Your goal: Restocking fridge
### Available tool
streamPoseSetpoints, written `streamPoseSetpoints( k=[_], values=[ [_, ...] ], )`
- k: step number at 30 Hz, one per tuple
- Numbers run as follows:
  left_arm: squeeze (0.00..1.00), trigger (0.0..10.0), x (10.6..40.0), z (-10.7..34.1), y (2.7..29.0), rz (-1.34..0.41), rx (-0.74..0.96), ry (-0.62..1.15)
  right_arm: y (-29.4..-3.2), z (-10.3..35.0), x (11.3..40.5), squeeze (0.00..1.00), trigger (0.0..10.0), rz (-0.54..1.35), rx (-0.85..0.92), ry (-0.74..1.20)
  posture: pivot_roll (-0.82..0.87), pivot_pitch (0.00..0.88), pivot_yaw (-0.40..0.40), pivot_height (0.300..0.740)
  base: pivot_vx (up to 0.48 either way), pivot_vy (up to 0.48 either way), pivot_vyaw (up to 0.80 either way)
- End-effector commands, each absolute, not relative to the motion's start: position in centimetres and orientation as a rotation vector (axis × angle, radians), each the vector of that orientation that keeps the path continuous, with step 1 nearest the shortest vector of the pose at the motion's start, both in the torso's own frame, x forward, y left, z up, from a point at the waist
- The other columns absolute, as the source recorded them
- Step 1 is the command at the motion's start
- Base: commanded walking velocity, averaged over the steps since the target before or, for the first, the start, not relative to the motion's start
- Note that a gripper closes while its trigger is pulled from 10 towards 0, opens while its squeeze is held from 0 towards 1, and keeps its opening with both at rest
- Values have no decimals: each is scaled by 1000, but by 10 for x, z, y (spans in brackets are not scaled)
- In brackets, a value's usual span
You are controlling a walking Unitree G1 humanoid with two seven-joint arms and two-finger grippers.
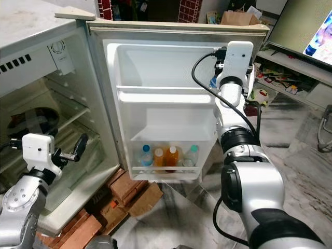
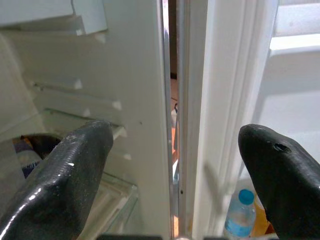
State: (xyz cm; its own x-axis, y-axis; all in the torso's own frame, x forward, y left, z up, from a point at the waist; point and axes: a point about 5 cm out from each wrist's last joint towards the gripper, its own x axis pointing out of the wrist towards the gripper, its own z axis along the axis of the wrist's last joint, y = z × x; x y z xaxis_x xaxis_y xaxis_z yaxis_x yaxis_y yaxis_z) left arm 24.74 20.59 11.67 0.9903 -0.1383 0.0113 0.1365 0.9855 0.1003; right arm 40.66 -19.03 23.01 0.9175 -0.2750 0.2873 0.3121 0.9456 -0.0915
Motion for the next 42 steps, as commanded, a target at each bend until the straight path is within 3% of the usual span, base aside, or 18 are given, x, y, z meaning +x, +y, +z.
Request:
streamPoseSetpoints(
  k=[1, 18, 28, 36, 37, 38, 40, 42],
  values=[
    [0, 10000, 249, 116, 206, -151, 114, -4, -201, 232, 407, 1000, 10000, -348, -135, -265, 176, 61, -40, 740, 0, 0, 0],
    [0, 10000, 252, 105, 204, -102, 110, 34, -180, 252, 399, 1000, 10000, -118, -96, -427, 158, 18, -48, 740, 0, 0, 0],
    [0, 10000, 256, 103, 202, -87, 116, 37, -183, 243, 365, 1000, 10000, -15, -155, -508, 127, 7, -47, 740, 0, 0, 0],
    [0, 10000, 259, 101, 202, -64, 127, 44, -186, 210, 324, 1000, 10000, -92, -184, -454, 110, 7, -43, 740, 0, 0, 0],
    [0, 10000, 261, 101, 200, -67, 132, 41, -183, 189, 311, 827, 10000, -98, -201, -378, 104, 6, -41, 740, 0, 0, 0],
    [0, 10000, 261, 101, 200, -67, 132, 41, -183, 189, 311, 827, 10000, -98, -201, -378, 104, 6, -41, 740, 0, 0, 0],
    [0, 10000, 263, 102, 197, -78, 133, 35, -173, 155, 289, 0, 10000, -36, -223, -271, 100, 7, -41, 740, 0, 0, 0],
    [0, 10000, 264, 102, 196, -79, 132, 36, -169, 146, 282, 0, 10000, -12, -229, -243, 96, 7, -42, 740, 0, -137, 0]
  ],
)
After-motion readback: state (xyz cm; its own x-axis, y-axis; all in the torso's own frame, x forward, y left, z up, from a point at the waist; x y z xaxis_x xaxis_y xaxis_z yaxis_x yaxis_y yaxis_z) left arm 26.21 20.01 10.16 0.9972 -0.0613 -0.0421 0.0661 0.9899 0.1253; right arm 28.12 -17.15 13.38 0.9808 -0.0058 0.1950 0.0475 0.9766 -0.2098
